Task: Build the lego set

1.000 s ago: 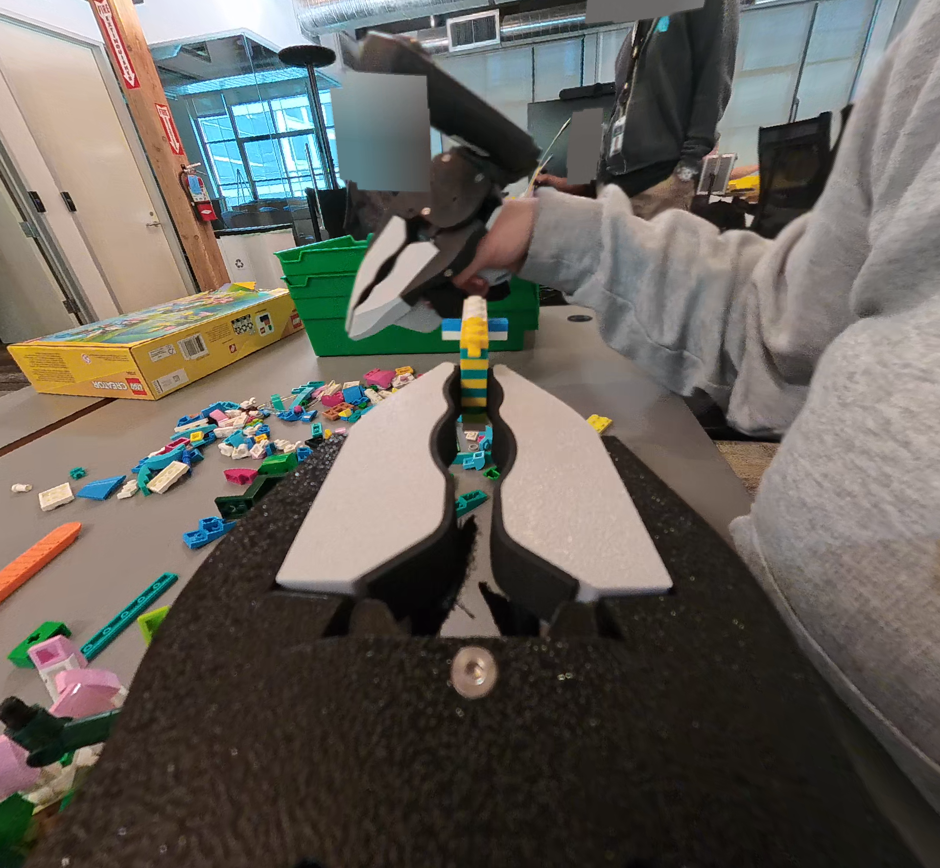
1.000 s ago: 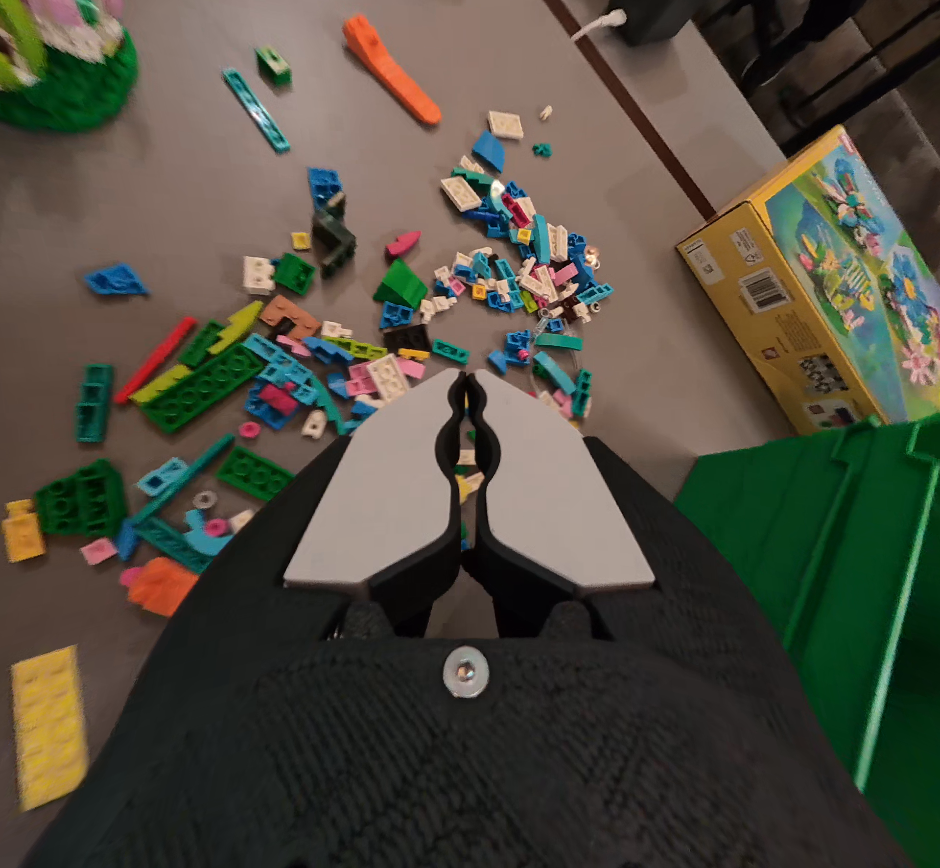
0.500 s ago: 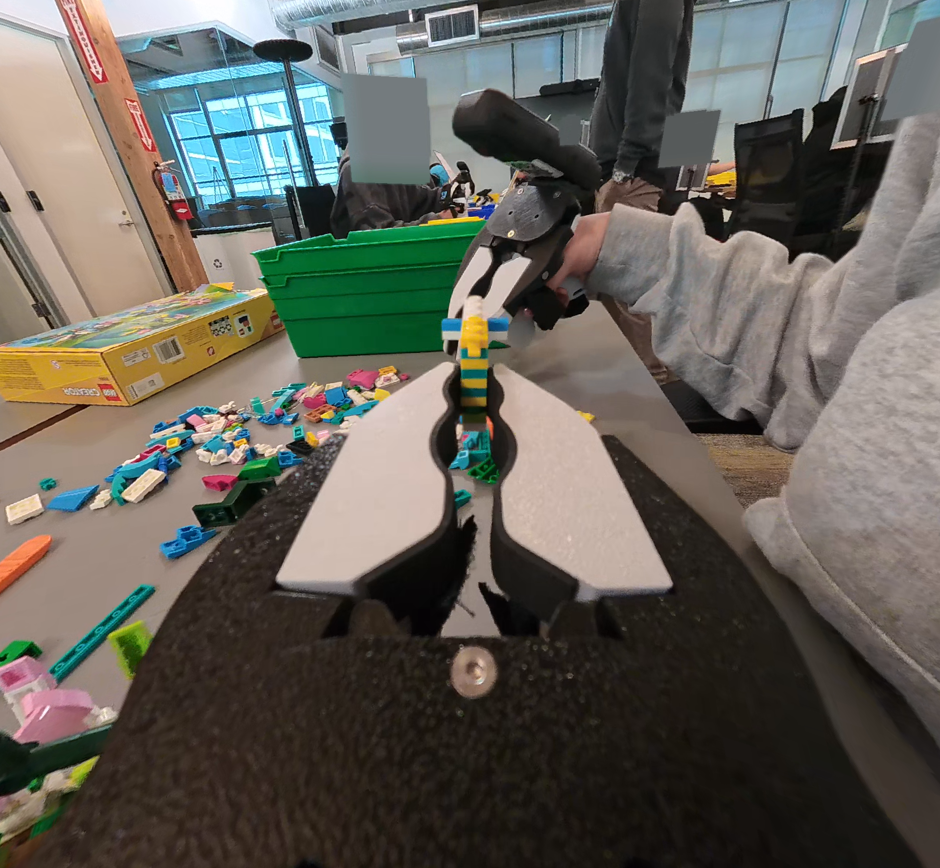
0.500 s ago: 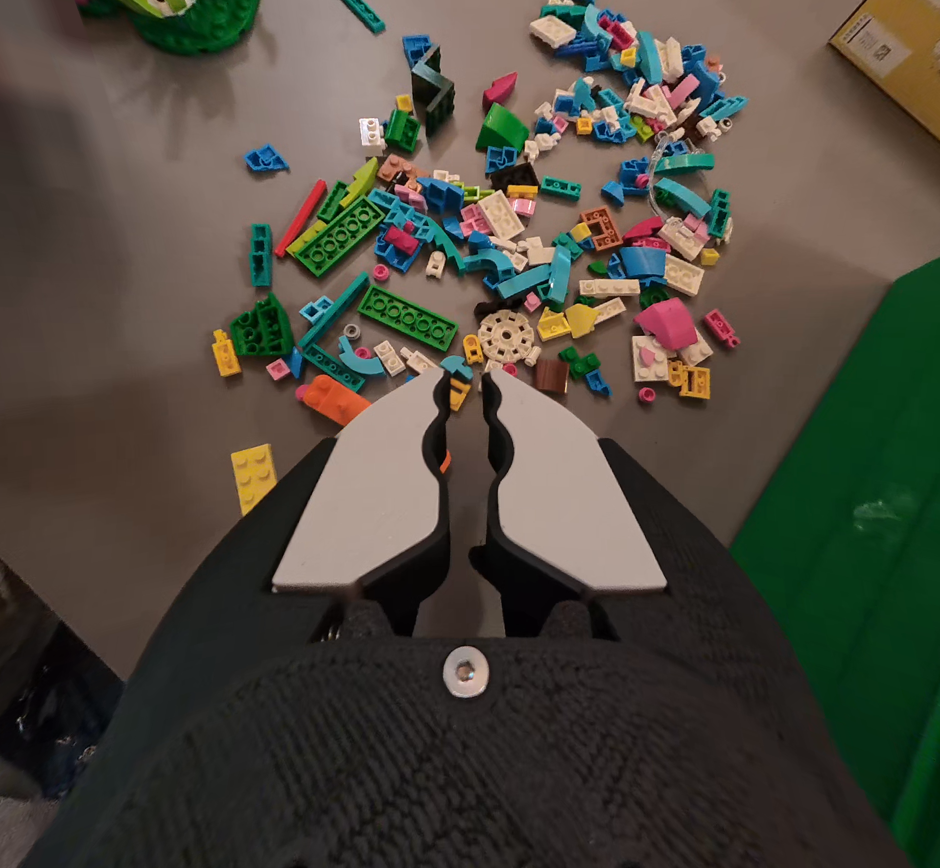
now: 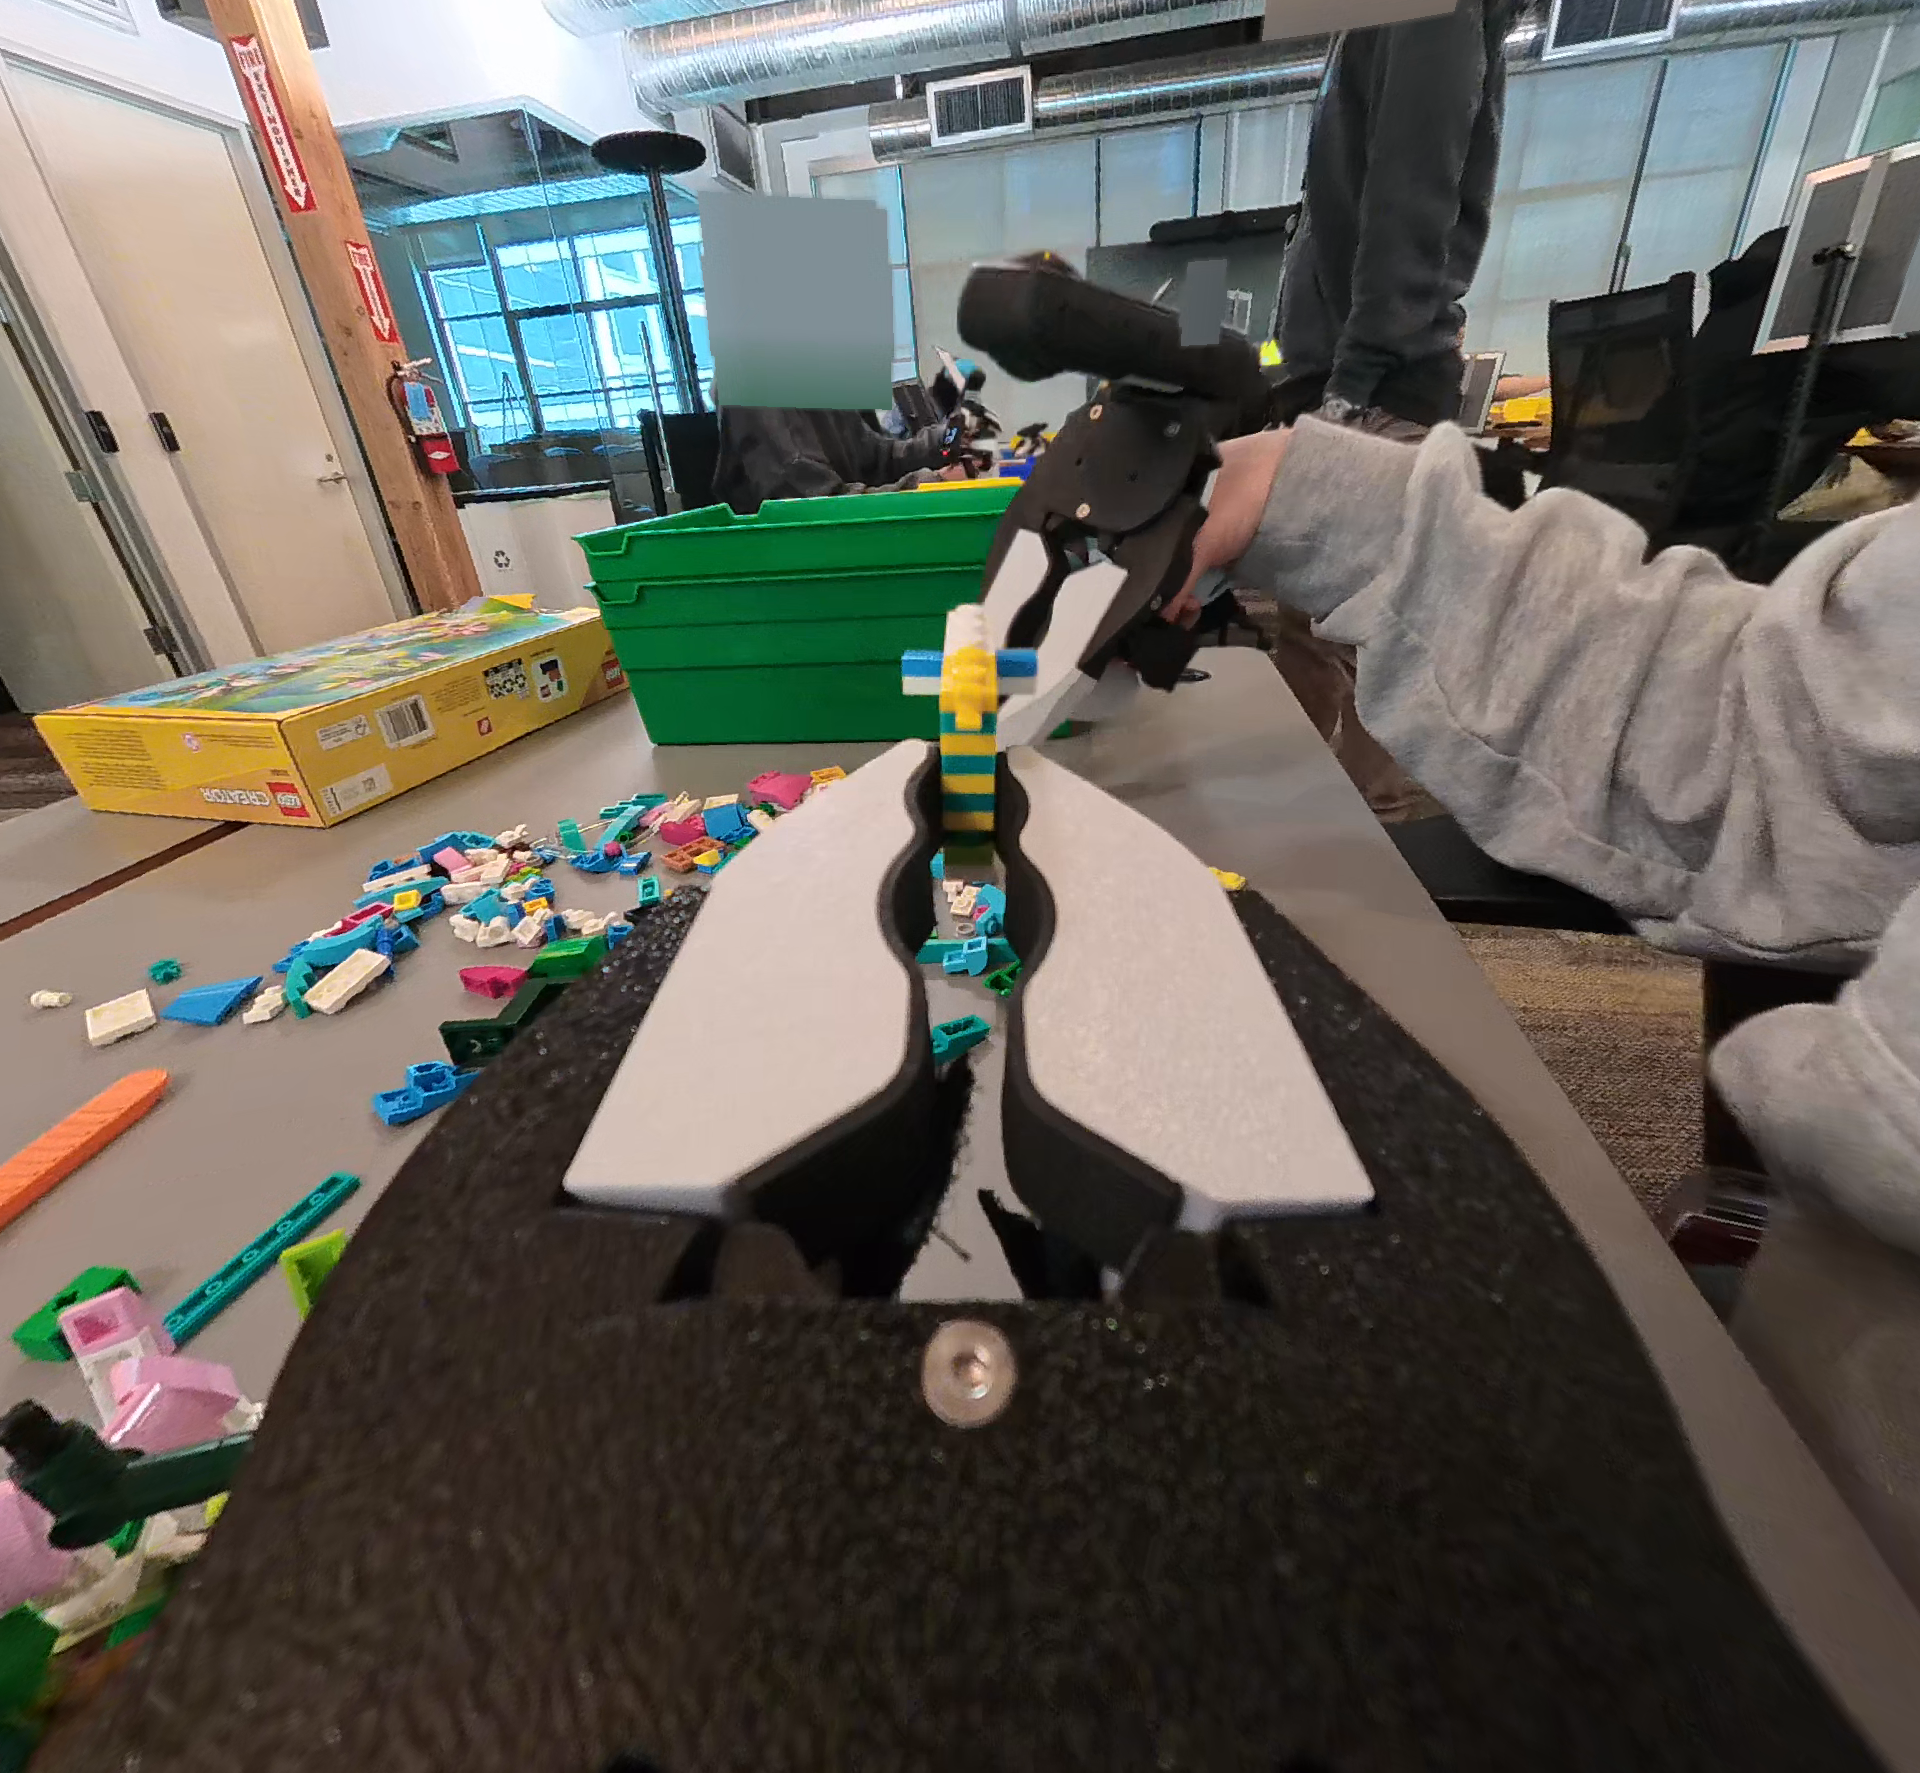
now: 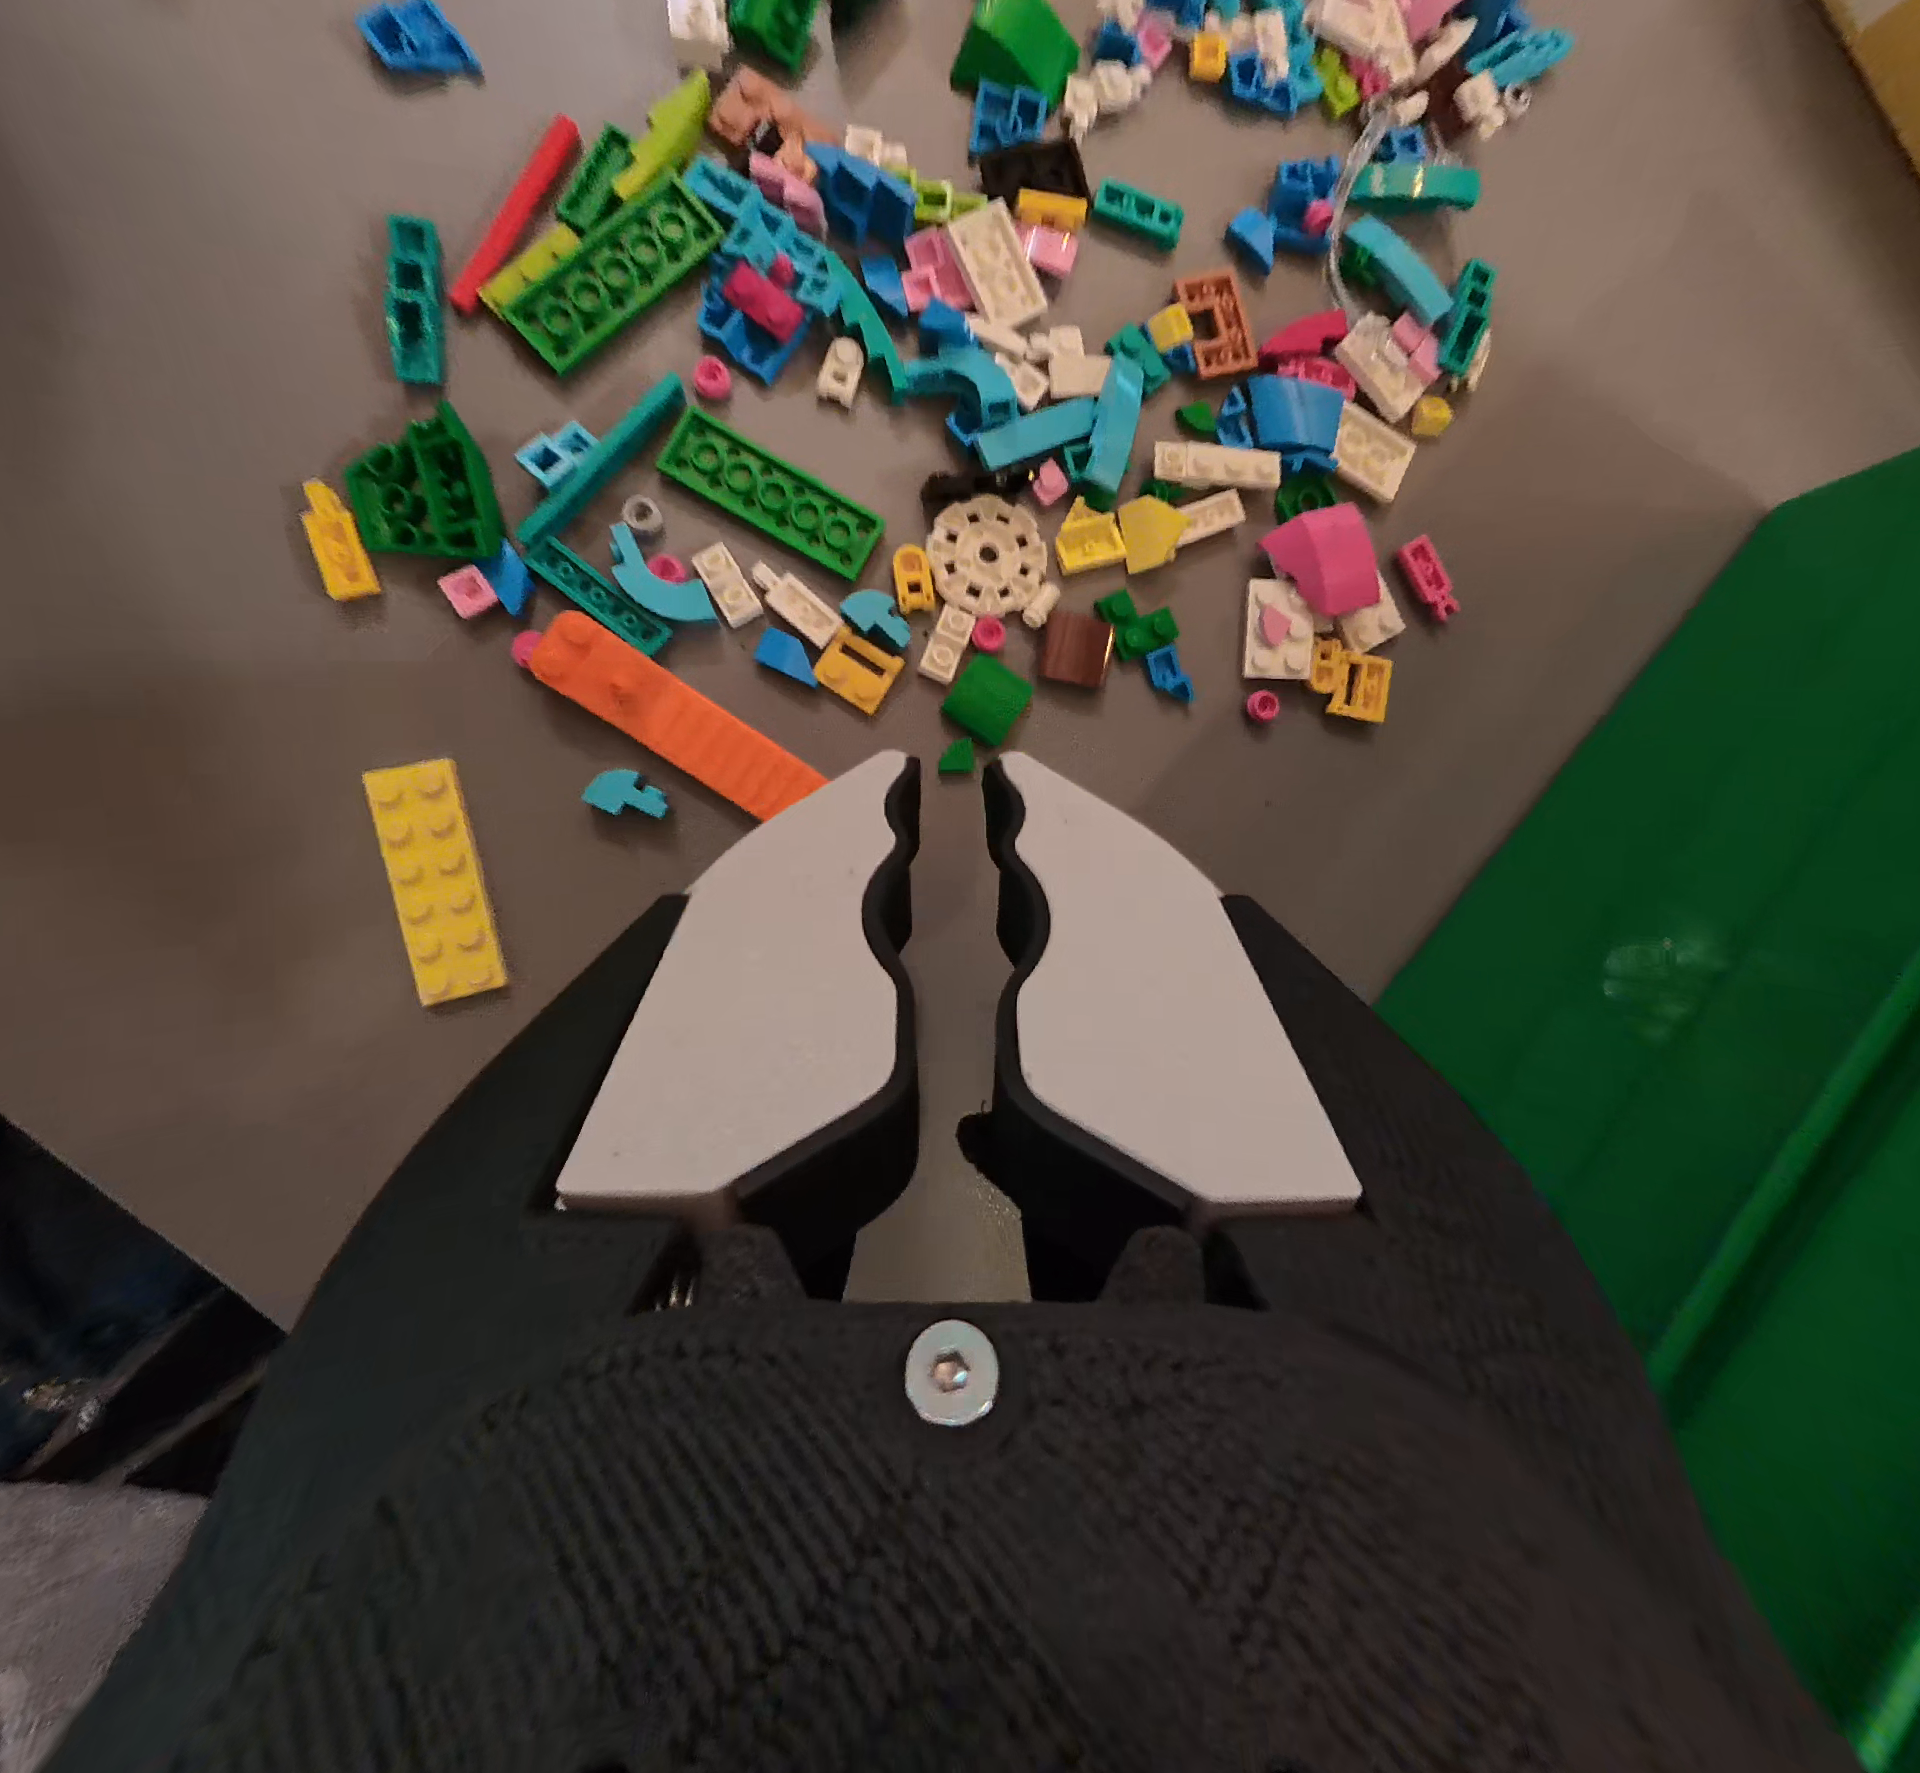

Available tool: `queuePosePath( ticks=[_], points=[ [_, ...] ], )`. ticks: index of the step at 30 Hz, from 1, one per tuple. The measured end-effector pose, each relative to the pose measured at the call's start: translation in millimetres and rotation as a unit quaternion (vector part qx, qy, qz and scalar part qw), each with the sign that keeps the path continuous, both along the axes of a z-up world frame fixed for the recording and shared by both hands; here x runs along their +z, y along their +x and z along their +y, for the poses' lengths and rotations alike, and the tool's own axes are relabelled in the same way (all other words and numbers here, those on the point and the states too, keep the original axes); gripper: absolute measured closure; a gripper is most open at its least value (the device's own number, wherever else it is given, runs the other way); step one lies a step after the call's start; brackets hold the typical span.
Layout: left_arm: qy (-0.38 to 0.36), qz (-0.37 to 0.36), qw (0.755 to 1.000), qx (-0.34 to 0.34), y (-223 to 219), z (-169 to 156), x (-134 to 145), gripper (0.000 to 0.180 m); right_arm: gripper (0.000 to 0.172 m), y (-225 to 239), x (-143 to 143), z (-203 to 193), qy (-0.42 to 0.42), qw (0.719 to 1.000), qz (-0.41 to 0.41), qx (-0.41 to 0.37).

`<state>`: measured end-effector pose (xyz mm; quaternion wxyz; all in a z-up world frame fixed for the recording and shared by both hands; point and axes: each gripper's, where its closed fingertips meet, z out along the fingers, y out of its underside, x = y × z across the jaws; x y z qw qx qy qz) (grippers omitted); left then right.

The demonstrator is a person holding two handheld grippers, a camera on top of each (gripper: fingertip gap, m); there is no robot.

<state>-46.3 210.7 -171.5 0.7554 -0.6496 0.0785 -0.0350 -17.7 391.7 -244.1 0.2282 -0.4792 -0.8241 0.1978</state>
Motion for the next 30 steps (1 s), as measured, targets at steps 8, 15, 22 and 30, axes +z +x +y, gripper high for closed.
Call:
queuePosePath(
  ticks=[8,15,22,30],
  points=[
    [-0.007,0.034,0.999,-0.001,7,2,-3,0.172,0.161,2,-8,-8,-0.031,0.999,0.001,0.015],
    [-0.008,0.050,0.999,0.001,9,3,-4,0.172,0.158,-1,-8,-26,-0.069,0.997,0.001,0.043],
    [-0.005,0.038,0.999,0.004,6,3,-2,0.172,0.154,0,-12,-41,-0.081,0.993,-0.016,0.081],
    [-0.007,0.037,0.999,0.002,7,4,-2,0.172,0.154,0,-18,-54,-0.077,0.989,-0.029,0.122]
  ],
)
